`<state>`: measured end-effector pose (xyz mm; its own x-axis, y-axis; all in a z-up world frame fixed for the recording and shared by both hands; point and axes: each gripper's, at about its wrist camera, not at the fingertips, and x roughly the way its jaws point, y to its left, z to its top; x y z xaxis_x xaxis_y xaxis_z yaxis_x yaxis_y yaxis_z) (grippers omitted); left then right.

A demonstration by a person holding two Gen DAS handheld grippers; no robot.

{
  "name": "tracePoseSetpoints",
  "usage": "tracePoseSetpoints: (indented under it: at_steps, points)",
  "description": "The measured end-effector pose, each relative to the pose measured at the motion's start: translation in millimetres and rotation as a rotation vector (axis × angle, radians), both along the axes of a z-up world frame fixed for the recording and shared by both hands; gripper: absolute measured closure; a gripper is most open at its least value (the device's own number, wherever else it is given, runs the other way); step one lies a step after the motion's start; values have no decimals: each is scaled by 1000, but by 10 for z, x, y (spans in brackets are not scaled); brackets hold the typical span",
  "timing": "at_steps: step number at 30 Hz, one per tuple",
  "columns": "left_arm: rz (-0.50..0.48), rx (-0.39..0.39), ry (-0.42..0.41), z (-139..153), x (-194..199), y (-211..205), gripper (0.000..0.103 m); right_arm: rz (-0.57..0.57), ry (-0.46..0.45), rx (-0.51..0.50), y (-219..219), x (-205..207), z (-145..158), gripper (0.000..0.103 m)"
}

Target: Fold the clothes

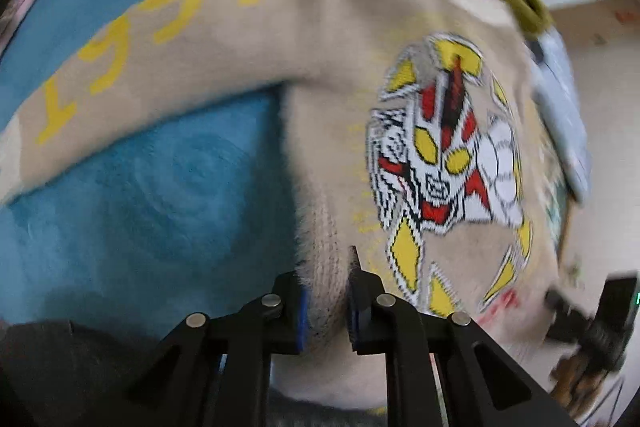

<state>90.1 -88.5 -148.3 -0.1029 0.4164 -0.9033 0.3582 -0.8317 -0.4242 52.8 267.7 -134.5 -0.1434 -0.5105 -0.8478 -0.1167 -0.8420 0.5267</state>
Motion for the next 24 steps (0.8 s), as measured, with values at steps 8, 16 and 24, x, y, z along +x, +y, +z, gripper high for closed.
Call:
tracePoseSetpoints:
  at_steps: [8, 16, 24]
  points:
    - [-12, -86, -104, -176, 138, 47, 76, 45, -114, 170, -112, 106, -697, 94]
    - [116, -166, 51, 202, 44, -238, 56, 48, -71, 194, -79, 14, -616, 91]
    - [174, -194, 302, 202, -262, 315, 55, -442, 118, 81, 1023, -513, -470, 63]
